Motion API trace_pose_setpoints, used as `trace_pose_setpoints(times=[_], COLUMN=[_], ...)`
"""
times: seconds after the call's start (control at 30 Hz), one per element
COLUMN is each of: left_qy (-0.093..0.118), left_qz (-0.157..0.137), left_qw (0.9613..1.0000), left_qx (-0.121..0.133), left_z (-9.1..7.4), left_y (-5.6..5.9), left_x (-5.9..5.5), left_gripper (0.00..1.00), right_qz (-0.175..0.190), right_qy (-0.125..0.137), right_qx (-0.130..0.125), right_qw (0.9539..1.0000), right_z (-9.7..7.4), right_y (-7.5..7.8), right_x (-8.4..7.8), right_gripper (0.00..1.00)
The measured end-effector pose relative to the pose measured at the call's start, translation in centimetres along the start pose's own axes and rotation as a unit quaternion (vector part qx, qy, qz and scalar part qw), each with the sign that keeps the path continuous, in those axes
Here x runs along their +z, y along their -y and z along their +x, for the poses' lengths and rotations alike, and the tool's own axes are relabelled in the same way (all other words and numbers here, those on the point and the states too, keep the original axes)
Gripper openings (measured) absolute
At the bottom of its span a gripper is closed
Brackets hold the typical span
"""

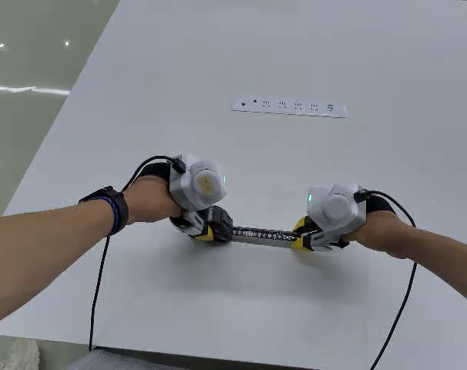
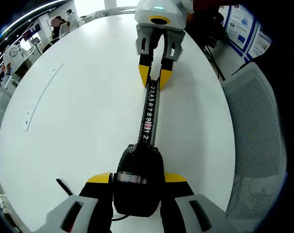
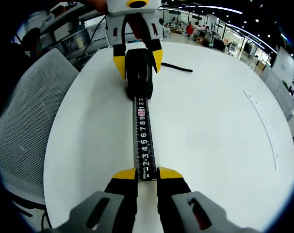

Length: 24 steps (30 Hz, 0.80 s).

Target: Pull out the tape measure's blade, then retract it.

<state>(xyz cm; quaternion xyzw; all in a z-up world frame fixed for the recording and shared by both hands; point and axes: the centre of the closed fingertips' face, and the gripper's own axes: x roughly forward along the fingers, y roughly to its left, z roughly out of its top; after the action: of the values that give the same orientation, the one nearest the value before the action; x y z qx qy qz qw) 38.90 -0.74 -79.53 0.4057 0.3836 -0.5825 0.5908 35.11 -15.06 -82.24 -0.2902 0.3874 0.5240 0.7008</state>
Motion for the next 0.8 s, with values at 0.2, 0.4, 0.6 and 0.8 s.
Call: trace_pose_setpoints(times=[0.2, 0.4, 0.6, 0.8], left_qy=[-0.001, -0.002, -0.003, -0.004], left_qz=[-0.001, -0.001, -0.001, 0.0], left_qw=[1.0, 1.0, 1.0, 1.0], left_qx=[-0.001, -0.001, -0.001, 0.001], left_z=[0.0, 0.0, 0.0, 0.0], left_y=[0.0, 0.0, 0.0, 0.0], left_x=[0.0, 0.1, 0.1, 0.2], left_gripper=[0.34, 0.34, 0.34, 0.34], right_qz=[0.001, 0.005, 0.005, 0.008], right_qy=[-0.001, -0.006, -0.006, -0.01], right_qx=[0.0, -0.003, -0.004, -0.008], right_qw=[1.0, 1.0, 1.0, 0.9999], right_z=[-0.3, -1.0, -1.1, -1.9], right_y=[0.0, 0.0, 0.0, 0.1], right_x=[-0.4, -1.5, -1.7, -3.0], right_gripper=[0.13, 0.13, 0.13, 0.13])
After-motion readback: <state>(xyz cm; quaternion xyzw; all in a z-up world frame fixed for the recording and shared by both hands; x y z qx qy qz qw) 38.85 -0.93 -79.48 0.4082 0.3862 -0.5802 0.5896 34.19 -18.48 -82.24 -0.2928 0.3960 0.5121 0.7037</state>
